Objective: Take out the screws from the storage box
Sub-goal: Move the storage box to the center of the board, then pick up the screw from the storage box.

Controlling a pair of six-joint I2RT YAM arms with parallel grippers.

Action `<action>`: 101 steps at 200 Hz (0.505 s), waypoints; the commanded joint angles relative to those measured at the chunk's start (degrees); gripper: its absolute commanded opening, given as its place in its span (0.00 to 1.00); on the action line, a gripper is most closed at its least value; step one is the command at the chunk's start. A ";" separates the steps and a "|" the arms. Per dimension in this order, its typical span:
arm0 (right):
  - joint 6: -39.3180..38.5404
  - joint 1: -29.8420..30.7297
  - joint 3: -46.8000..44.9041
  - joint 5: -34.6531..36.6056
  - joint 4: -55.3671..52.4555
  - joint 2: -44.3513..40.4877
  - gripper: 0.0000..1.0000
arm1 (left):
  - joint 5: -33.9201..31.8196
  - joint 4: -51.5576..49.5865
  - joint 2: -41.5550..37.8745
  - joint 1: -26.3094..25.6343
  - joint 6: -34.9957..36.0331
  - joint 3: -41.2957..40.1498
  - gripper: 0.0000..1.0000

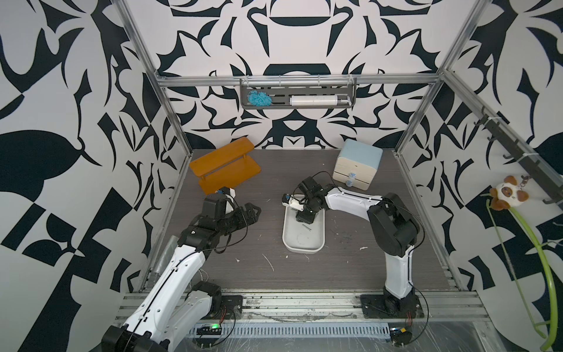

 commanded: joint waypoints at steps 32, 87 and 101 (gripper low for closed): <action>-0.08 0.24 5.45 0.61 -0.41 3.20 0.45 | 0.81 -2.13 0.44 0.75 -0.10 0.48 0.96; 1.39 0.24 7.81 -2.81 -4.42 5.39 0.27 | 1.38 -2.23 2.02 1.81 0.64 1.43 0.95; 1.79 0.24 7.90 -3.55 -5.48 5.12 0.18 | 1.47 -2.15 2.12 2.11 1.01 1.54 0.95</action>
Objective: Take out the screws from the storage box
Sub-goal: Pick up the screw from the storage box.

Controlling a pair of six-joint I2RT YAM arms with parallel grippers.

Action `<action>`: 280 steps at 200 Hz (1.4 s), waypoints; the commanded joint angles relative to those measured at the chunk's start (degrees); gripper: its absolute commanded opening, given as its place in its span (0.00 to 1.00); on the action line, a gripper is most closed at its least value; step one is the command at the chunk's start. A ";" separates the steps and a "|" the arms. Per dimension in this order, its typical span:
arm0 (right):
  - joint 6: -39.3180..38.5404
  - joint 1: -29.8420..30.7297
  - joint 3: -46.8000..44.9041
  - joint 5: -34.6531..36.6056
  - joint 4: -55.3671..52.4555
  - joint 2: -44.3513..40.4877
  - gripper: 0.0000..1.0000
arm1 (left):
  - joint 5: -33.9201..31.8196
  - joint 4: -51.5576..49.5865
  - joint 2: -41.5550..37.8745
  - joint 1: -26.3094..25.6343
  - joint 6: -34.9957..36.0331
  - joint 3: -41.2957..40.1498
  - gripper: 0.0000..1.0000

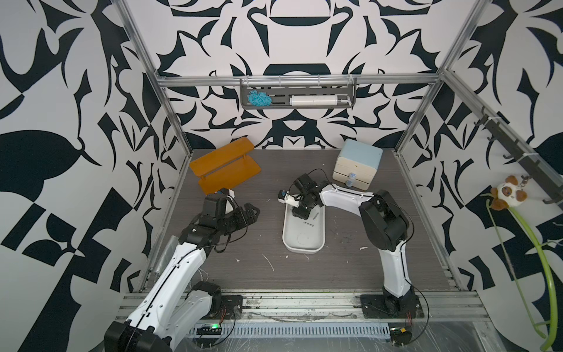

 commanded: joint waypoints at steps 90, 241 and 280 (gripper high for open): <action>5.35 0.20 2.66 -3.63 -4.59 -2.43 0.00 | 3.02 0.57 2.26 1.87 1.20 1.74 0.95; 6.14 0.20 2.47 2.29 -2.72 -1.12 0.31 | 2.35 0.26 0.68 2.19 0.85 1.35 0.95; 6.49 0.20 2.54 2.57 -2.80 -0.11 0.30 | 2.33 0.00 1.45 2.37 1.31 1.93 0.95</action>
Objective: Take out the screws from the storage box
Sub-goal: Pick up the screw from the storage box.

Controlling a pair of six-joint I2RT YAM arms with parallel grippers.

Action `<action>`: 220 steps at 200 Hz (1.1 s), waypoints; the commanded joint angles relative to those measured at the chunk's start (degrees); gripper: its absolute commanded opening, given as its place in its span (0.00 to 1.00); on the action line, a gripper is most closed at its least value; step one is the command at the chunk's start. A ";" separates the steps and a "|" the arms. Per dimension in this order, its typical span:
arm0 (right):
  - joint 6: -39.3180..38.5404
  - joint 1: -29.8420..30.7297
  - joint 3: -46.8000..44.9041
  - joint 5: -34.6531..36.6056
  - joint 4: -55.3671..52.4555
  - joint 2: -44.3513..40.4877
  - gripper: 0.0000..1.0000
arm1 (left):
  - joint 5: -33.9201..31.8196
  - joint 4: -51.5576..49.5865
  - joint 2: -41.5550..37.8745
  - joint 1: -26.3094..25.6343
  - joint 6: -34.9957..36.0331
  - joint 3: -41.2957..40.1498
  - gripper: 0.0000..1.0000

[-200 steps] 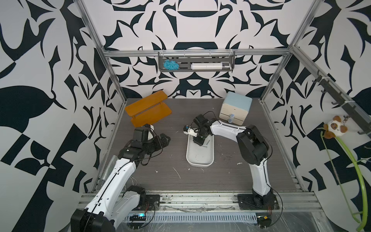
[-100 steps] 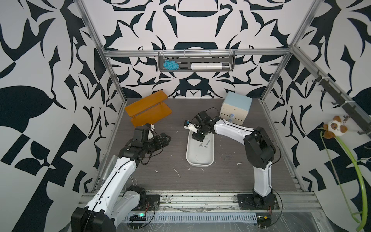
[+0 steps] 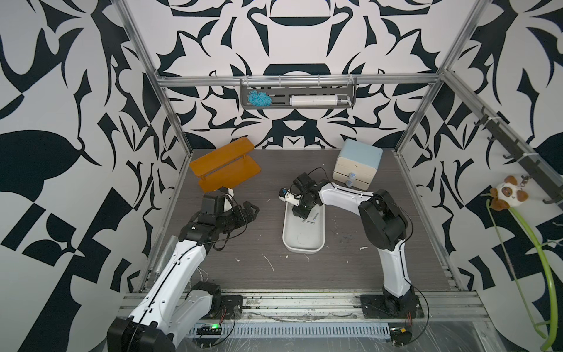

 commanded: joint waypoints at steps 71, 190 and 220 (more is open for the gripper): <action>2.34 0.18 2.20 -1.39 -6.34 0.88 0.27 | 0.35 -0.27 1.09 0.44 0.93 1.75 0.95; 10.14 0.20 6.51 -0.01 -9.99 4.72 0.19 | 0.58 -0.11 1.30 0.90 1.32 1.79 0.94; 10.37 0.20 8.31 -0.55 -10.68 6.00 0.12 | 0.43 -0.47 0.92 1.06 1.31 1.84 0.94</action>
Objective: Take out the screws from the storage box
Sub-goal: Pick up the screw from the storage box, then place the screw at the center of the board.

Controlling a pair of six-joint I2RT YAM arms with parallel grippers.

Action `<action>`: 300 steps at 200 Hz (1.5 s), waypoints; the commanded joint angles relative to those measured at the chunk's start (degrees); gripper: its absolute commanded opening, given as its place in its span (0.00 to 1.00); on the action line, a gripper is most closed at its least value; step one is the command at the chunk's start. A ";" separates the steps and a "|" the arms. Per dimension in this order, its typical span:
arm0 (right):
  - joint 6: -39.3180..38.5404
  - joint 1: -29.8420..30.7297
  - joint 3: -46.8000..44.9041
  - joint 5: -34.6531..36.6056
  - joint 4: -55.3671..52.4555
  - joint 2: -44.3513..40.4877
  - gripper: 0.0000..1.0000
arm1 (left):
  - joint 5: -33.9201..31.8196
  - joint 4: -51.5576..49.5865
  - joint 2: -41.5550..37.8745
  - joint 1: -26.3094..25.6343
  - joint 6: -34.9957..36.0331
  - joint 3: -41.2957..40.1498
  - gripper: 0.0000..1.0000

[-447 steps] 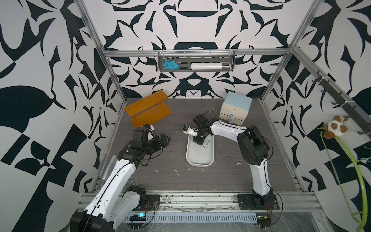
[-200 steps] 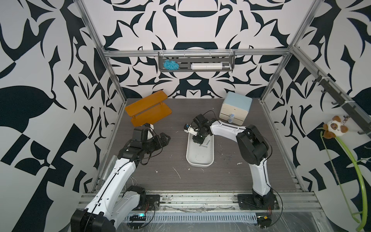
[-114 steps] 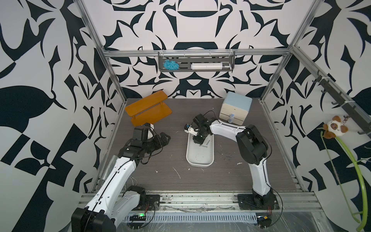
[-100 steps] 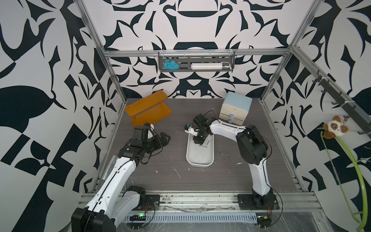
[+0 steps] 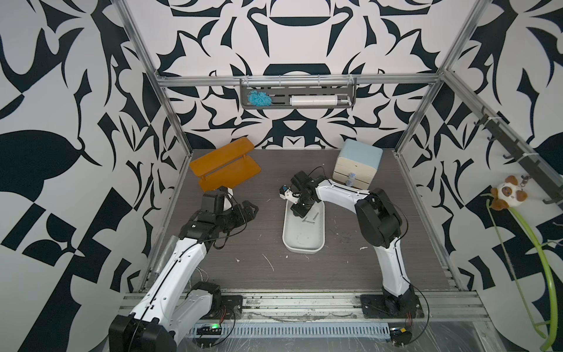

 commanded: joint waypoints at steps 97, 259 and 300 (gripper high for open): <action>1.87 0.20 -2.38 -2.47 1.69 -9.54 0.00 | 1.67 0.74 1.79 0.95 1.97 1.93 0.94; 24.00 -22.83 -39.46 5.44 12.24 -42.09 0.00 | 3.93 4.00 4.98 1.31 1.81 2.24 0.94; 29.11 -26.97 -43.95 5.87 18.40 -39.47 0.01 | 4.82 1.78 7.33 1.31 3.92 4.80 0.93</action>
